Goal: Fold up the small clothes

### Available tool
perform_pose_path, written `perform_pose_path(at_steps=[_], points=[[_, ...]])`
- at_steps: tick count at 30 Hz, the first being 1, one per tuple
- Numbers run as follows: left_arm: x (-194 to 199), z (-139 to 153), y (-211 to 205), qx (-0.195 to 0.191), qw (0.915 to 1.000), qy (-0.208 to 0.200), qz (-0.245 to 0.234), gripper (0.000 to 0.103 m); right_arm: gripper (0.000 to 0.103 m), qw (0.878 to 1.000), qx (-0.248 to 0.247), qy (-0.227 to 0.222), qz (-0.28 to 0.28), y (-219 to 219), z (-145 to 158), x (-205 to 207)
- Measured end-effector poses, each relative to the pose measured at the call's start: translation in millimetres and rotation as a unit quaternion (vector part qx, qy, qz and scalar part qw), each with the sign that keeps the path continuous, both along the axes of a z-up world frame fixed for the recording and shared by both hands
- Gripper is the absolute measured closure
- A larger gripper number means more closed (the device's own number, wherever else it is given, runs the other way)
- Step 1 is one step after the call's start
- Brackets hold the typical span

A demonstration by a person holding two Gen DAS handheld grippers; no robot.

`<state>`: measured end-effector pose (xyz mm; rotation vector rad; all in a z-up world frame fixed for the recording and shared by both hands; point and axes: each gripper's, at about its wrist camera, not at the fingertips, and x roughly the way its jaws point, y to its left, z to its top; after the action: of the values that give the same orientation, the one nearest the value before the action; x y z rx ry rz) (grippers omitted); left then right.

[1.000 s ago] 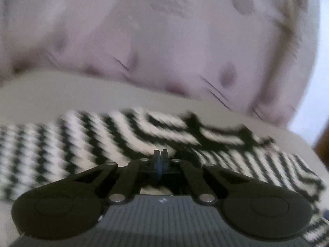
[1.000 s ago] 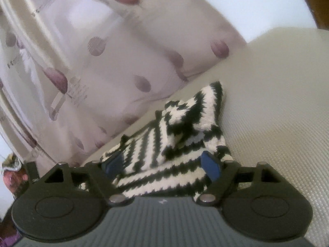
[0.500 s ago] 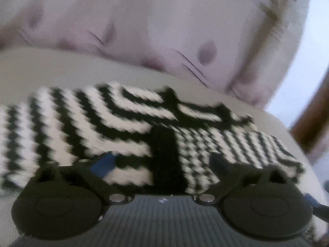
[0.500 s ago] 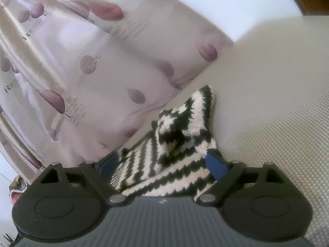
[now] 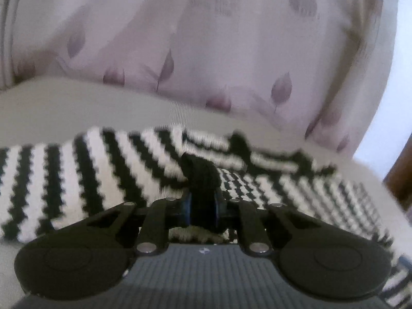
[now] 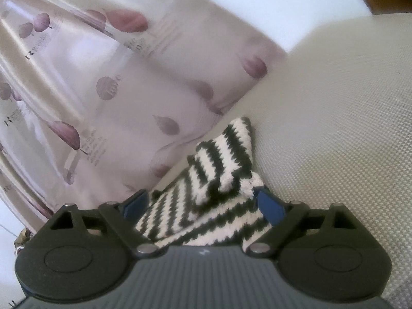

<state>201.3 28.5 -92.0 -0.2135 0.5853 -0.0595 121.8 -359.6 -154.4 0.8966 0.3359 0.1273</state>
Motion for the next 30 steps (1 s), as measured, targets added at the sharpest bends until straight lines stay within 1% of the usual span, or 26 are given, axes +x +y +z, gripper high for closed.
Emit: perform_pose_path(at_steps=[1, 3, 5, 6, 8, 9, 11, 12, 13, 14, 15, 17, 18, 19, 20, 21, 22, 24, 25, 26, 27, 28, 29, 30], points=[[1, -6, -2, 0.006, 1.0000, 0.004, 0.004, 0.084, 0.011, 1.000, -0.001, 0.000, 0.001, 0, 0, 0], [-1, -14, -1, 0.007, 0.9998, -0.003, 0.017, 0.083, 0.011, 1.000, -0.004, 0.001, -0.004, 1, 3, -1], [-4, -12, 3, 0.003, 0.9997, -0.008, 0.025, 0.079, 0.009, 1.000, -0.014, -0.008, 0.011, 1, 15, 3], [-5, -13, 4, 0.005, 0.9995, -0.007, 0.032, 0.076, 0.010, 0.999, -0.032, -0.011, 0.026, 3, 26, 9], [-7, -14, 6, 0.002, 0.9993, -0.009, 0.037, 0.075, 0.010, 0.994, -0.095, -0.014, 0.048, 9, 56, 28], [-4, -15, 4, 0.004, 0.9991, -0.011, 0.041, 0.074, 0.010, 0.989, -0.128, -0.022, 0.064, 13, 70, 41], [-5, -15, 3, 0.007, 0.9988, -0.015, 0.046, 0.072, 0.011, 0.972, -0.217, -0.019, 0.088, 23, 94, 75], [-6, -15, 2, 0.009, 0.9987, -0.017, 0.048, 0.068, 0.011, 0.961, -0.260, -0.011, 0.094, 26, 100, 94], [-7, -14, 2, 0.009, 0.9985, -0.018, 0.050, 0.060, 0.012, 0.950, -0.295, 0.004, 0.101, 26, 102, 117], [-8, -14, 3, 0.009, 0.9984, -0.019, 0.052, 0.055, 0.012, 0.944, -0.313, 0.024, 0.106, 22, 101, 140], [-9, -13, 3, 0.006, 0.9984, -0.022, 0.052, 0.049, 0.012, 0.942, -0.316, 0.046, 0.107, 14, 96, 164], [-9, -13, 4, 0.003, 0.9983, -0.025, 0.053, 0.047, 0.012, 0.945, -0.288, 0.079, 0.132, -6, 84, 206], [-9, -13, 4, 0.003, 0.9983, -0.025, 0.053, 0.047, 0.012, 0.947, -0.276, 0.087, 0.137, -12, 79, 219], [-9, -13, 3, 0.003, 0.9983, -0.025, 0.052, 0.045, 0.012, 0.946, -0.275, 0.091, 0.142, -14, 75, 231], [-8, -13, 3, 0.004, 0.9983, -0.025, 0.052, 0.045, 0.012, 0.941, -0.285, 0.095, 0.155, -12, 72, 241], [-8, -13, 2, 0.004, 0.9983, -0.025, 0.051, 0.044, 0.012, 0.931, -0.304, 0.107, 0.172, -8, 65, 251], [-8, -13, 2, 0.004, 0.9984, -0.026, 0.050, 0.042, 0.012, 0.917, -0.324, 0.125, 0.195, -1, 57, 263], [-8, -13, 2, 0.002, 0.9985, -0.027, 0.049, 0.039, 0.018, 0.901, -0.327, 0.145, 0.246, 10, 42, 274], [-7, -13, 3, 0.000, 0.9985, -0.027, 0.048, 0.037, 0.019, 0.891, -0.338, 0.148, 0.266, 17, 35, 276], [-7, -13, 3, -0.001, 0.9985, -0.028, 0.048, 0.036, 0.019, 0.880, -0.368, 0.138, 0.267, 24, 34, 274], [-7, -13, 2, -0.001, 0.9985, -0.028, 0.048, 0.035, 0.020, 0.874, -0.383, 0.131, 0.268, 28, 34, 274], [-7, -14, 2, 0.001, 0.9985, -0.028, 0.047, 0.033, 0.033, 0.874, -0.386, 0.122, 0.269, 30, 35, 273], [-6, -14, 1, 0.002, 0.9985, -0.028, 0.047, 0.032, 0.053, 0.874, -0.387, 0.115, 0.270, 31, 37, 273], [-6, -14, 1, 0.003, 0.9985, -0.029, 0.047, 0.028, 0.060, 0.872, -0.396, 0.109, 0.267, 33, 38, 272]])
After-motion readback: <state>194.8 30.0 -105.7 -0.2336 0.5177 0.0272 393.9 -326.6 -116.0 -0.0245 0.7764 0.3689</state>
